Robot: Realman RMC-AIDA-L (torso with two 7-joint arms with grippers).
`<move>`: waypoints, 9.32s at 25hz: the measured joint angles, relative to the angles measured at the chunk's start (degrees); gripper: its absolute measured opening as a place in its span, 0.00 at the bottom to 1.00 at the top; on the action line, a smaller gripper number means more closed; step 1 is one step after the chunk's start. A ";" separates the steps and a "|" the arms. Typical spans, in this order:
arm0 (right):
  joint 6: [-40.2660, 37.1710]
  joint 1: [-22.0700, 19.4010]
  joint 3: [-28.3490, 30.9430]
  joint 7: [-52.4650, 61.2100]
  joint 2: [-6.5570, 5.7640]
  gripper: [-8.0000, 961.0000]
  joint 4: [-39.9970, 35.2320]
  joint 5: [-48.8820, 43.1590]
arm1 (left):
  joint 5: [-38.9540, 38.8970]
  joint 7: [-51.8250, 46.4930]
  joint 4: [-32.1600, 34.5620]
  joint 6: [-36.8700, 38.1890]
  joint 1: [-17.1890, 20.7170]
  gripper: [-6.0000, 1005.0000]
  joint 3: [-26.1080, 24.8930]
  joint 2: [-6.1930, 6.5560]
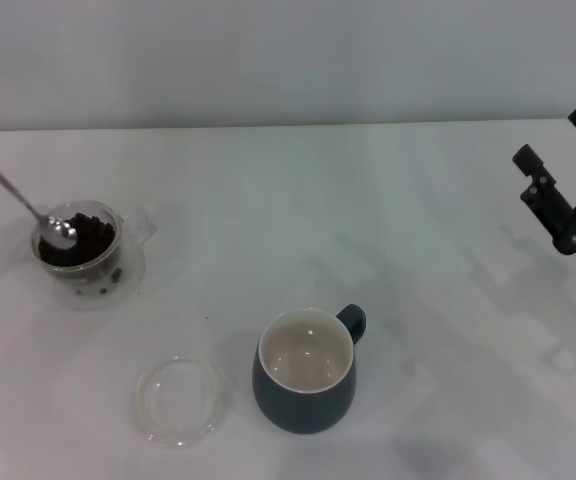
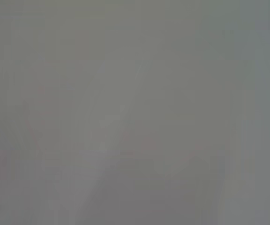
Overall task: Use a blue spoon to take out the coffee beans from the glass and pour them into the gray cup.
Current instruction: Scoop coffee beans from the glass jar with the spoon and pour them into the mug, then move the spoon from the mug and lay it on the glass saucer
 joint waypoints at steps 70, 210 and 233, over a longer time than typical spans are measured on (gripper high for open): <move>2.84 -0.08 -1.54 3.50 0.00 0.66 0.03 0.53 | 0.49 -17.03 -0.30 -11.87 4.94 0.14 -4.39 -6.92; 3.48 -0.86 15.33 7.52 -0.18 0.66 -2.18 1.48 | 9.76 -9.79 11.71 4.74 6.58 0.14 8.51 -11.41; 3.54 -0.90 14.90 9.41 -0.09 0.66 -2.06 1.40 | 13.33 -7.38 7.12 1.92 5.69 0.14 8.39 -11.95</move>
